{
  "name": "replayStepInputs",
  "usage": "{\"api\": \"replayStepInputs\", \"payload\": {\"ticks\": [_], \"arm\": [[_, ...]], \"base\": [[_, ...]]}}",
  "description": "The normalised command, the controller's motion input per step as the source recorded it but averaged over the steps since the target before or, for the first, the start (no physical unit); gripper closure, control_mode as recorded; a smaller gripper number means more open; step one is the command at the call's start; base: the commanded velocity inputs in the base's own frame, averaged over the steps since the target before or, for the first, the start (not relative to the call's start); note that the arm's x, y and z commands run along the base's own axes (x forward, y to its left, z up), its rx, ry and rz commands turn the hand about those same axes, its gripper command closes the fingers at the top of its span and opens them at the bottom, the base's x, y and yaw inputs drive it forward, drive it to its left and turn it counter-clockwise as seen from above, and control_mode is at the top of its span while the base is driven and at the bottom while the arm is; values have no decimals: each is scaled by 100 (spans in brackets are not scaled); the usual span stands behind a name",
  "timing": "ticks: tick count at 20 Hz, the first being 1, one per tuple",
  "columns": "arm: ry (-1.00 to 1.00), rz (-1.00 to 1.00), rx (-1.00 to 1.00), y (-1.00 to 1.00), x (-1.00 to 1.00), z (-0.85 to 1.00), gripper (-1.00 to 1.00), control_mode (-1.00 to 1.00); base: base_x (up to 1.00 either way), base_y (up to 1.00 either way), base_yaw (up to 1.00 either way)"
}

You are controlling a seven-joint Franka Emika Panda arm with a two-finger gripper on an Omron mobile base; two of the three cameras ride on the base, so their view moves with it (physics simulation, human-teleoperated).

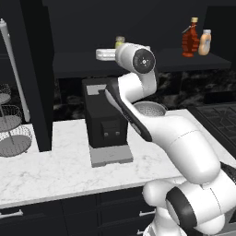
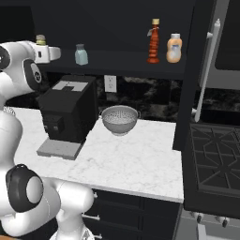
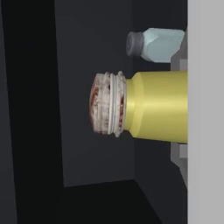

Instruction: Put the shaker and condiment bottle from the counter next to their counterparts in the cabinet.

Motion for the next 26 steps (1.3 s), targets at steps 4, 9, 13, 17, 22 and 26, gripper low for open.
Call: {"api": "replayStepInputs", "payload": {"ticks": [4, 9, 13, 17, 22, 26], "arm": [[0, -3, 0, 2, 32, -34, 100, -100], [0, 0, 0, 0, 35, -12, 100, -100], [0, 0, 0, 0, 43, -3, 100, -100], [0, 0, 0, 0, 5, 0, 100, -100], [0, -9, 0, 0, 9, -8, 100, -100], [0, -16, 0, 1, 28, 0, 100, -100]], "base": [[0, 0, 0], [0, 0, 0], [0, 0, 0], [0, 0, 0], [0, 0, 0], [0, 0, 0]]}}
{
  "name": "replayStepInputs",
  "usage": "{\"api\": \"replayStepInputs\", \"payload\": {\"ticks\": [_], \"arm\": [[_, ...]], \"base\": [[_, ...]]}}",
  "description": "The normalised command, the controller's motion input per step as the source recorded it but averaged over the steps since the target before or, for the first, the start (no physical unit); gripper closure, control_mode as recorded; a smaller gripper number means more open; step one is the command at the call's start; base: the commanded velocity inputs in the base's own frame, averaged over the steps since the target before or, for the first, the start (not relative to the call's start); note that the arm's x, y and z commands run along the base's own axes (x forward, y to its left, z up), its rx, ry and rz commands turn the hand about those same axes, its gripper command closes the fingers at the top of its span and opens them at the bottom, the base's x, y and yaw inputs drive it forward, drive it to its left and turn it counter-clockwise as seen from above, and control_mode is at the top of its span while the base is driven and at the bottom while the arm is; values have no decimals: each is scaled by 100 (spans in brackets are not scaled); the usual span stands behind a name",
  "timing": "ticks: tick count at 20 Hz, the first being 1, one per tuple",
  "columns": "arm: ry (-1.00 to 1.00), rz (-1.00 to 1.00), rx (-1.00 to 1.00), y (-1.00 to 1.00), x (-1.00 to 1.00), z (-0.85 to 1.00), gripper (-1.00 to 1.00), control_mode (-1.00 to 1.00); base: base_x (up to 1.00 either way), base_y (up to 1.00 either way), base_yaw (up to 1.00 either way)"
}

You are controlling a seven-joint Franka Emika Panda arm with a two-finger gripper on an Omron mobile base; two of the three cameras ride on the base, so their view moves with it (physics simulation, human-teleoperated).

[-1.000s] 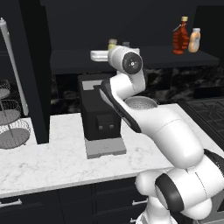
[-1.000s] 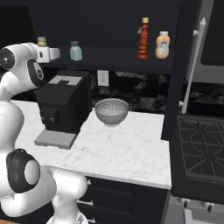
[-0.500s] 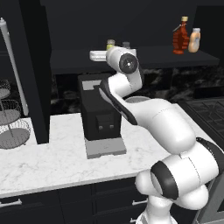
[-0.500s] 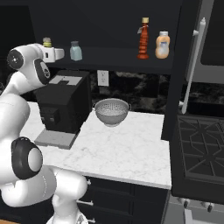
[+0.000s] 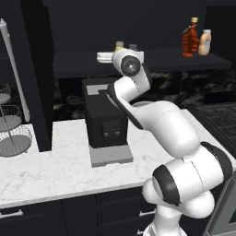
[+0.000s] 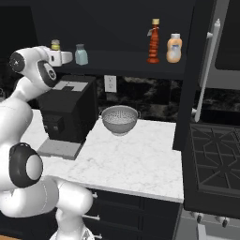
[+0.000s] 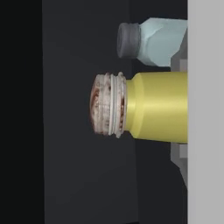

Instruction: Put the shaker and condiment bottle from the counter next to their counterparts in the cabinet.

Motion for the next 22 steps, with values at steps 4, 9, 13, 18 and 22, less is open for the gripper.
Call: {"api": "replayStepInputs", "payload": {"ticks": [4, 9, 13, 18, 22], "arm": [[0, -7, 0, 0, 10, 0, 100, -100], [0, 0, 0, 8, 7, 0, 100, -100], [0, 0, 0, 0, 33, 0, 100, -100], [0, 0, 0, 0, 34, 0, 100, -100], [0, 0, 0, 0, 31, 0, 100, -100]], "base": [[0, 0, 0], [0, 0, 0], [0, 0, 0], [0, 0, 0], [0, 0, 0]]}}
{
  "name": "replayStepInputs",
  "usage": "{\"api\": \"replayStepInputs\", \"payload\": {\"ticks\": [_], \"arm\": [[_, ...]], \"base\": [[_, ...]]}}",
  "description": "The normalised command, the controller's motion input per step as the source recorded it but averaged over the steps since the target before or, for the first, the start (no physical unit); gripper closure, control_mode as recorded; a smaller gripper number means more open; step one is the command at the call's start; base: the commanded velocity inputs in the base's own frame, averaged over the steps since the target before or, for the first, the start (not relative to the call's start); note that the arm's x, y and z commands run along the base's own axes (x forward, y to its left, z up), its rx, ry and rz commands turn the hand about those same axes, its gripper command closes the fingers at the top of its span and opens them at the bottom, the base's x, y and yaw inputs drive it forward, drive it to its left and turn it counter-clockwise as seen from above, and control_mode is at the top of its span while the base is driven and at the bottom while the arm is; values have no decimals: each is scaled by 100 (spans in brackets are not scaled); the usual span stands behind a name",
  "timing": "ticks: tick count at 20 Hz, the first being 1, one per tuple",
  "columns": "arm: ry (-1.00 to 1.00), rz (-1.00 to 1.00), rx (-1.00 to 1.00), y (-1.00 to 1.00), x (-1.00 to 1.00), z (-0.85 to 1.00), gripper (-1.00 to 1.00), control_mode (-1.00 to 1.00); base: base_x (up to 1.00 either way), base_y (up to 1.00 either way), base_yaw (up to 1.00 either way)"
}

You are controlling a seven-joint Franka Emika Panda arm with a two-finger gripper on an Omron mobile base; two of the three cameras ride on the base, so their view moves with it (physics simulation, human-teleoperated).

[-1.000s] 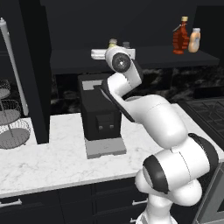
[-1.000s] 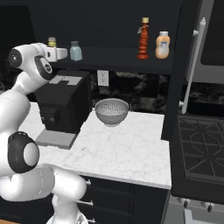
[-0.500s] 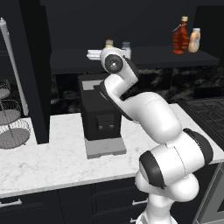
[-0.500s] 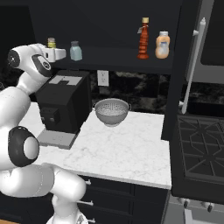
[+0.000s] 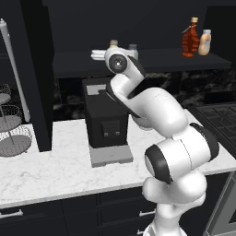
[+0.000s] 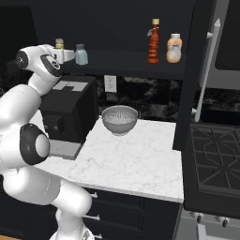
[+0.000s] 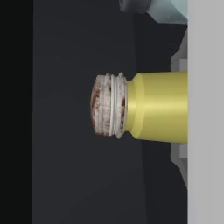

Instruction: Put the shaker and condiment bottle from the counter next to their counterparts in the cabinet.

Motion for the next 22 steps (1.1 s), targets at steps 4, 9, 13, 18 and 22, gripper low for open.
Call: {"api": "replayStepInputs", "payload": {"ticks": [4, 9, 13, 18, 22], "arm": [[0, 0, 0, 0, 31, -1, 100, -100], [0, 0, 0, 0, 7, -13, 100, -100], [-2, -10, 0, 0, 0, -28, 100, -100], [0, -4, 0, 1, 7, -2, 100, -100], [0, 0, 0, 1, 3, 0, 100, -100]], "base": [[0, 0, 0], [0, 0, 0], [0, 0, 0], [0, 0, 0], [0, 0, 0]]}}
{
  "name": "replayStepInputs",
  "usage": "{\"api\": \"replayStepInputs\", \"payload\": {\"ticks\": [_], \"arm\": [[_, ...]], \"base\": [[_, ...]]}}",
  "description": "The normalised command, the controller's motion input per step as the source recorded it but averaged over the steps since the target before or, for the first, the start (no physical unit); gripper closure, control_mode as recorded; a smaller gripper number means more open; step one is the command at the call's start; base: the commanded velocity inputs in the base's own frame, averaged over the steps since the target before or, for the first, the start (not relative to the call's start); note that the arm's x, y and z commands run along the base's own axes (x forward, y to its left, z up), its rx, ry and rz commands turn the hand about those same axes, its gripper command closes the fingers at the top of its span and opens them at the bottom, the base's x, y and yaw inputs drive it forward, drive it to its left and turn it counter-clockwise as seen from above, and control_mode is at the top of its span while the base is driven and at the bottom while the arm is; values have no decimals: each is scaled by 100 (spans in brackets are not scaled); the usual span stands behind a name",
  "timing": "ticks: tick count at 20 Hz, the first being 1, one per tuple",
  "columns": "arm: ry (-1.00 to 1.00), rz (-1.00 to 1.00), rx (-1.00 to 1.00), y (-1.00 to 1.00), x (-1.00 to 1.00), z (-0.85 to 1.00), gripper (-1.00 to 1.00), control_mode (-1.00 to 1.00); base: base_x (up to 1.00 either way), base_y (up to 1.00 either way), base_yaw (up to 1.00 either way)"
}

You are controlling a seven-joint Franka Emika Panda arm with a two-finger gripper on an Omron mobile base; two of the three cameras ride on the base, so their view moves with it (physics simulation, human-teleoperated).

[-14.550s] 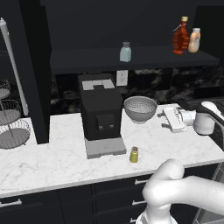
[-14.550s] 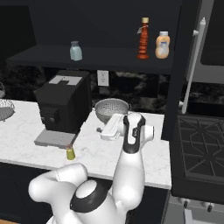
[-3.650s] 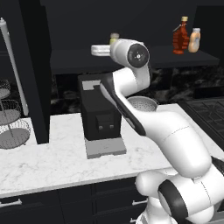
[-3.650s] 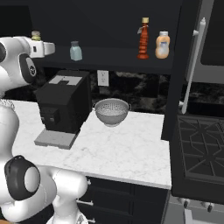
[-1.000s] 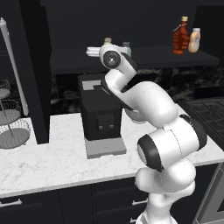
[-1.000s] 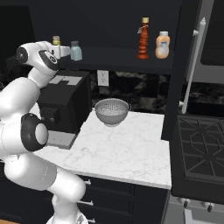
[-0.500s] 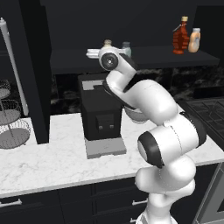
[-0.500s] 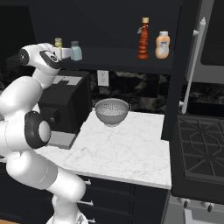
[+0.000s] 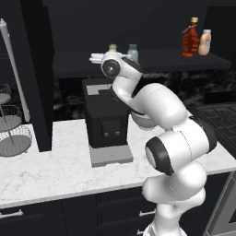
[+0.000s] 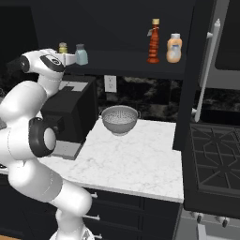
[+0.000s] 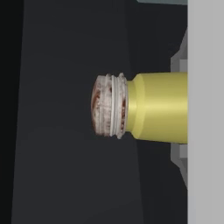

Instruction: Put the shaker and condiment bottle from the counter next to their counterparts in the cabinet.

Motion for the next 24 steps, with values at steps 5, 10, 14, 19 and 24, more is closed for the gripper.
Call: {"api": "replayStepInputs", "payload": {"ticks": [5, 10, 14, 19, 24], "arm": [[2, 0, 0, 1, 25, -3, 100, -100], [4, 0, 0, 0, 35, 0, 100, -100], [0, 0, 0, 0, 21, -5, 100, -100], [0, 0, 0, 0, 0, -7, -100, -100], [-1, 0, 0, 0, 0, 0, -100, -100]], "base": [[0, 0, 0], [0, 0, 0], [0, 0, 0], [0, 0, 0], [0, 0, 0]]}}
